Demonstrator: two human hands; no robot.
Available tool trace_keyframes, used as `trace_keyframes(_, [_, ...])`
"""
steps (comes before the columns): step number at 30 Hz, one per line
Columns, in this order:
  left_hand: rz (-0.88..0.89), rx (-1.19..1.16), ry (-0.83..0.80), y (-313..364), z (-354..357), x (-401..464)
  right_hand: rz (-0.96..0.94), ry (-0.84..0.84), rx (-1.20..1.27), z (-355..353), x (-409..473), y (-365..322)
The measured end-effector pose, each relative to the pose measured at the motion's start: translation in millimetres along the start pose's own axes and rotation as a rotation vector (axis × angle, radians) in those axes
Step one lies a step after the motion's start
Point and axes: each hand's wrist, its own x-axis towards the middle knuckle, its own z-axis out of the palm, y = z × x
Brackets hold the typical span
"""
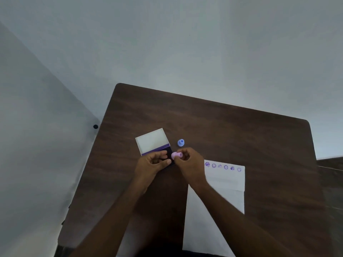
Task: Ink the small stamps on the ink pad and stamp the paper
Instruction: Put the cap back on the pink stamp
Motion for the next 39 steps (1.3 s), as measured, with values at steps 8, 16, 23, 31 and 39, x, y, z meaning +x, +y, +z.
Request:
trace_keyframes(8, [-0.023,0.237,0.101,6.7,43.5,26.7,0.063,0.159,-0.187,-19.1,38.0,26.6])
trace_keyframes(16, [-0.001,0.341,0.096,5.3,56.3,40.6,0.021,0.095,-0.354,-14.8,58.0,39.0])
trace_keyframes(23, [0.006,0.387,0.098,2.3,59.4,43.3,-0.026,0.079,-0.391,-7.1,62.4,46.5])
trace_keyframes(31, [-0.013,0.379,0.110,0.8,57.0,41.9,-0.043,0.095,-0.390,-6.1,64.1,48.1])
trace_keyframes(39, [-0.016,0.323,0.172,4.9,50.1,42.1,-0.090,0.115,-0.375,-8.0,59.4,39.5])
